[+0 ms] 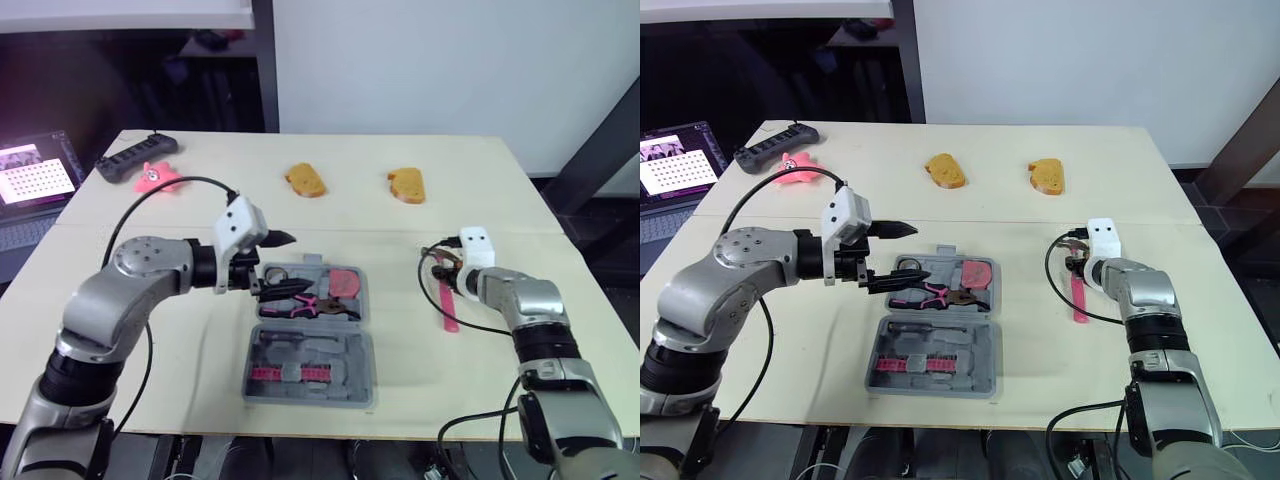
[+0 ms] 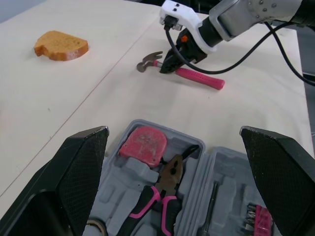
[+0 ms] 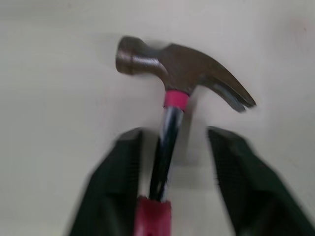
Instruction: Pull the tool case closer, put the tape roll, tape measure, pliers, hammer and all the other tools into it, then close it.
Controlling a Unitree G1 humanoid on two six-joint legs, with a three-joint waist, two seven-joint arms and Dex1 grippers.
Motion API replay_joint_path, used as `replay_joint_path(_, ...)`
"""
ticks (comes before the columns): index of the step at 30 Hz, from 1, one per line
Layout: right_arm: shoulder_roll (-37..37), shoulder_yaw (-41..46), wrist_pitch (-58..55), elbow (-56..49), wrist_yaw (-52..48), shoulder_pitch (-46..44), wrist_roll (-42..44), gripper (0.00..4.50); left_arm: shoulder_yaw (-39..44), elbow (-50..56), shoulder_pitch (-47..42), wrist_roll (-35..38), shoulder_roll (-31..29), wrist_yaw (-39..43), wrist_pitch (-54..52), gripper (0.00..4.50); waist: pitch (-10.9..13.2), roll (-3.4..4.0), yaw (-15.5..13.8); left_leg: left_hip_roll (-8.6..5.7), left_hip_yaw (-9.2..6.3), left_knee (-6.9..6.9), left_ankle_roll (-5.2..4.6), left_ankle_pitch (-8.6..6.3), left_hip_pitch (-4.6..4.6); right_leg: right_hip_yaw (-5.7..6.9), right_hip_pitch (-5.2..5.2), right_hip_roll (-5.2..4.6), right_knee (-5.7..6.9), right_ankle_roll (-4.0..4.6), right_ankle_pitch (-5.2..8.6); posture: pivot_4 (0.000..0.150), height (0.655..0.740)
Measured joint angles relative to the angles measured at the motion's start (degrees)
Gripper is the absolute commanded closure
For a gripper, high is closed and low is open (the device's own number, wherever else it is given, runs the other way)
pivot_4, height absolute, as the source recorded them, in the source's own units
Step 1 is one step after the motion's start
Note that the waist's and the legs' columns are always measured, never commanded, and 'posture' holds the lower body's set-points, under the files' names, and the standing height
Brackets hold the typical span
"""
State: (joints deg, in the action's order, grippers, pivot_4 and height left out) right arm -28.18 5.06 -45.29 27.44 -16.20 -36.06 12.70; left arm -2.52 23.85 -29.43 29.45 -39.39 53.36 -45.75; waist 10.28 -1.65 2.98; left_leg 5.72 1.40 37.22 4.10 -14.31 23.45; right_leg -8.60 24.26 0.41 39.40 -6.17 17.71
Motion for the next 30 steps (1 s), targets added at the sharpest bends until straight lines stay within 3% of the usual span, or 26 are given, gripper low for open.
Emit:
replay_joint_path(1,0.21,0.17,-0.09,-0.21,-0.04,-0.02,-0.11,4.41,-0.02,-0.06,-0.06,0.14,0.00,0.00,-0.04,0.00,0.00,0.00,0.08,0.00,0.00,0.00,0.00,0.00,0.00,0.00,0.00,0.00,0.00,0.00,0.00,0.150,0.7150)
replay_joint_path(2,0.29,0.03,-0.24,-0.50,-0.20,0.04,-0.20,4.46,-0.02,-0.12,-0.11,0.42,0.00,0.01,-0.09,0.00,0.00,0.00,0.14,0.00,0.00,-0.01,0.00,0.00,0.00,0.00,0.00,0.00,0.00,0.00,0.00,0.150,0.7150)
replay_joint_path(9,-0.04,-0.06,-12.60,-17.05,-1.45,6.92,1.52,4.46,-1.10,-2.27,-2.10,1.23,0.23,0.57,0.04,0.00,0.00,0.01,0.11,0.00,-0.02,-0.04,0.00,0.00,0.01,0.02,0.00,0.00,0.01,0.00,0.01,0.150,0.7150)
replay_joint_path(17,5.41,4.08,-36.81,-41.75,1.30,14.72,7.31,4.46,-3.37,-4.49,-3.15,1.95,1.50,2.77,0.17,0.00,0.01,0.02,0.43,-0.01,-0.04,-0.06,0.00,0.00,0.03,0.01,0.04,0.01,0.01,0.00,0.01,0.150,0.7150)
replay_joint_path(24,11.94,7.92,-44.70,-49.47,5.98,17.08,5.86,4.46,-3.97,-5.96,-4.75,2.28,1.51,4.10,0.16,0.00,0.01,0.02,0.47,-0.01,-0.04,-0.08,0.00,0.00,0.03,0.02,0.05,0.01,0.00,0.00,0.02,0.150,0.7150)
replay_joint_path(28,14.84,8.91,-46.31,-50.27,7.18,17.19,5.29,2.77,-4.19,-6.76,-4.75,2.43,1.94,4.14,0.12,0.00,0.01,0.02,0.72,-0.01,-0.03,-0.08,0.00,0.00,0.04,0.02,0.05,0.01,0.00,0.00,0.02,0.150,0.7150)
replay_joint_path(30,15.51,9.01,-46.80,-50.21,7.07,16.59,5.68,1.71,-4.75,-6.93,-4.74,2.43,2.02,4.14,0.09,0.00,0.01,0.02,0.93,-0.01,-0.03,-0.08,0.00,0.00,0.04,0.01,0.05,0.00,0.00,0.00,0.02,0.150,0.7150)
